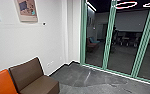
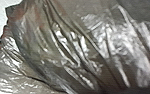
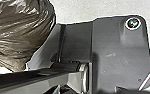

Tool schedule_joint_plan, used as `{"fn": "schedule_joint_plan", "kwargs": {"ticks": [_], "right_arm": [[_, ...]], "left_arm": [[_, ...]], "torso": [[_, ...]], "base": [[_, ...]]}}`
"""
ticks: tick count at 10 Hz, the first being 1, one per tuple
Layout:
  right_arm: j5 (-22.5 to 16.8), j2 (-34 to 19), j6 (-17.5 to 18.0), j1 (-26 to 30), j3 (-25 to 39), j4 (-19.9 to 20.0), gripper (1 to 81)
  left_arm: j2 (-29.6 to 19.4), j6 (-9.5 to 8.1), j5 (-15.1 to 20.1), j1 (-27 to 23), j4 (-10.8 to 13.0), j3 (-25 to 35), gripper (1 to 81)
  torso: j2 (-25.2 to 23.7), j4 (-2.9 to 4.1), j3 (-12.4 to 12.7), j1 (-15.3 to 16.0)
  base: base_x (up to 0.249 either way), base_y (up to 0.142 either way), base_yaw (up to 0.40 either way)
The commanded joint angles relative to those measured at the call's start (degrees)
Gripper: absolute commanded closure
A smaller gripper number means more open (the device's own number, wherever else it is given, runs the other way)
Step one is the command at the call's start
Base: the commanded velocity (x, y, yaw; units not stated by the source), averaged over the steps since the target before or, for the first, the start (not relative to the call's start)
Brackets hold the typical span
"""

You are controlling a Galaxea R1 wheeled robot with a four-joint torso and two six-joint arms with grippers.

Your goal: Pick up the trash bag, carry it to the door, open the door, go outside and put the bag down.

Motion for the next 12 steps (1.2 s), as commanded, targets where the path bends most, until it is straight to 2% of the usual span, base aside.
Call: {"fn": "schedule_joint_plan", "kwargs": {"ticks": [1, 12], "right_arm": [[-2.6, 0.4, 0.1, 3.1, 0.2, 0.0, 1.0], [-2.5, 0.5, 0.1, 3.0, 0.1, 0.0, 1.0]], "left_arm": [[-0.1, 0.16, 3.5, -4.5, -0.1, -0.2, 81.1], [-0.1, 0.16, 3.4, -4.5, -0.2, -0.2, 81.1]], "torso": [[0.0, 0.0, 0.0, 0.0], [0.0, 0.0, 0.0, 0.0]], "base": [[0.0, 0.0, -0.331], [0.0, 0.0, -0.336]]}}
